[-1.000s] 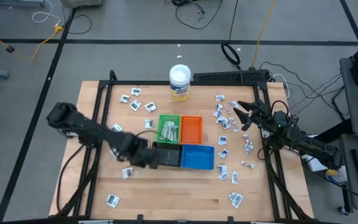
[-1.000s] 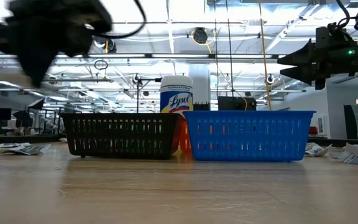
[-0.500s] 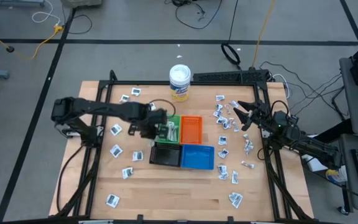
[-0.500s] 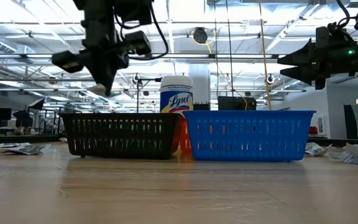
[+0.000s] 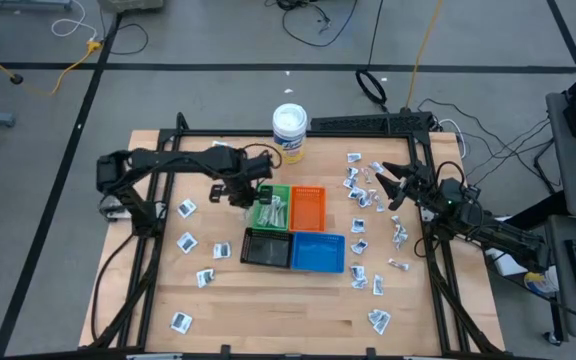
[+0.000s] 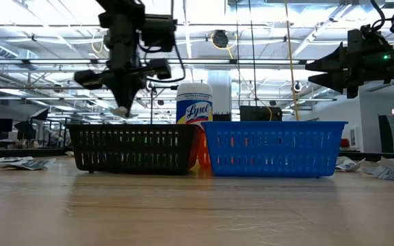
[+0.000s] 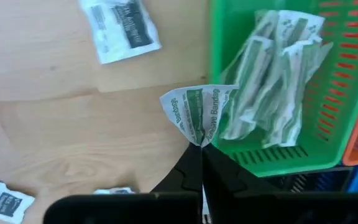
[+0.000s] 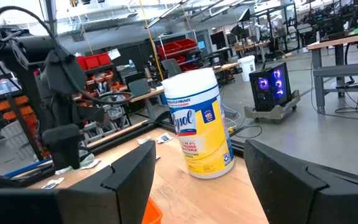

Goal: Pick & Place First Aid Supplies
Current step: Put the bandage pack into the green bin

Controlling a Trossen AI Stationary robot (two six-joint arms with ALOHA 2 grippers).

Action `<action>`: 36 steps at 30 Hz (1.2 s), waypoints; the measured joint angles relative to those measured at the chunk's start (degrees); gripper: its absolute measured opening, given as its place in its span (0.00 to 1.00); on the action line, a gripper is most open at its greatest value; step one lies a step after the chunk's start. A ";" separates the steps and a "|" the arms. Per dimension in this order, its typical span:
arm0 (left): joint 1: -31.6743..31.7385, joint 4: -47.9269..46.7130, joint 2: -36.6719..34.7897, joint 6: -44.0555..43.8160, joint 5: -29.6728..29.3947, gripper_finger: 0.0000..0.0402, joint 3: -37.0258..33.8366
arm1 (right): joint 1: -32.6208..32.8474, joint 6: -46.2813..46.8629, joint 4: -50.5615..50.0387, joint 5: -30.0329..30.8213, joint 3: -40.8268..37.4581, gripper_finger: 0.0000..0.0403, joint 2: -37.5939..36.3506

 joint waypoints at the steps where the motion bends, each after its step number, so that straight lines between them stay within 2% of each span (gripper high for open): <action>1: -0.04 -0.65 1.12 0.35 -0.15 0.00 1.40 | -0.01 0.01 0.01 0.00 -0.02 0.60 -0.01; 7: 0.29 -2.62 8.24 2.69 -2.01 0.00 10.36 | -0.01 0.00 0.02 -0.02 0.00 0.60 -0.01; 14: 0.39 -5.48 12.89 3.93 -3.04 0.00 17.96 | -0.01 0.00 0.04 0.00 -0.02 0.60 0.01; 28: -1.29 -4.47 17.88 3.88 -2.51 0.01 17.37 | 0.01 0.00 0.01 0.00 -0.02 0.60 0.01; 36: -1.16 -3.61 17.80 4.89 -3.44 0.15 17.33 | 0.01 0.00 -0.01 0.00 -0.02 0.60 0.01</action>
